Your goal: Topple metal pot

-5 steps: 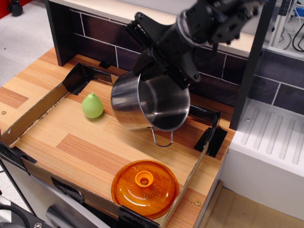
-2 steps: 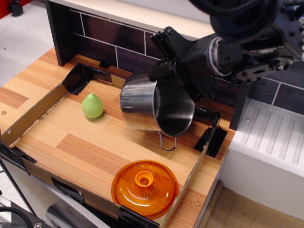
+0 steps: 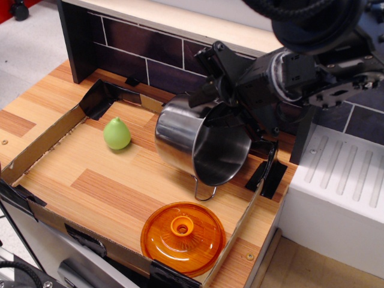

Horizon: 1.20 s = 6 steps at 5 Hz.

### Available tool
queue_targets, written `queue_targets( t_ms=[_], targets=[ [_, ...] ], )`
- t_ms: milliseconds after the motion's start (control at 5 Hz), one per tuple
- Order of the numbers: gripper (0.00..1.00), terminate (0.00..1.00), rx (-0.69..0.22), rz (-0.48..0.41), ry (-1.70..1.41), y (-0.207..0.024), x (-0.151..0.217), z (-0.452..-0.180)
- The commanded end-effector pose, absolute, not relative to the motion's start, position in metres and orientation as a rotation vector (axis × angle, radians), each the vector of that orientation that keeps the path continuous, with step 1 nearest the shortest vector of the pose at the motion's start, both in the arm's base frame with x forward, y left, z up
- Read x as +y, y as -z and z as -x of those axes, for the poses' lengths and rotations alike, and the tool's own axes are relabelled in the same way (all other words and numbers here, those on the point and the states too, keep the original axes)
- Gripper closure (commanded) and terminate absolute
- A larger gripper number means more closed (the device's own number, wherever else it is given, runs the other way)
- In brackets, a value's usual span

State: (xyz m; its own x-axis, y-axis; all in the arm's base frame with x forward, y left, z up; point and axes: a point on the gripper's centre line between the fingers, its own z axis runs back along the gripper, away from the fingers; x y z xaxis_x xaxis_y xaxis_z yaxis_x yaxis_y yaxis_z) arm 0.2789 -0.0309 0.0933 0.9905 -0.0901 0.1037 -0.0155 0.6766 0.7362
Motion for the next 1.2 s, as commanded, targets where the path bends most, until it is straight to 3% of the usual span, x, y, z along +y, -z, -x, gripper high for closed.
queue_targets(
  t_ms=[0,400,800,1000],
  targets=[
    [0.00,0.00,-0.098,-0.704,0.008,-0.126,-0.045,-0.284],
    [0.00,0.00,-0.060,-0.576,0.039,-0.151,-0.050,-0.279],
    [0.00,0.00,-0.106,-0.494,0.034,-0.170,-0.045,-0.275],
    [0.00,0.00,-0.106,-0.494,0.034,-0.170,-0.045,-0.275]
  ],
)
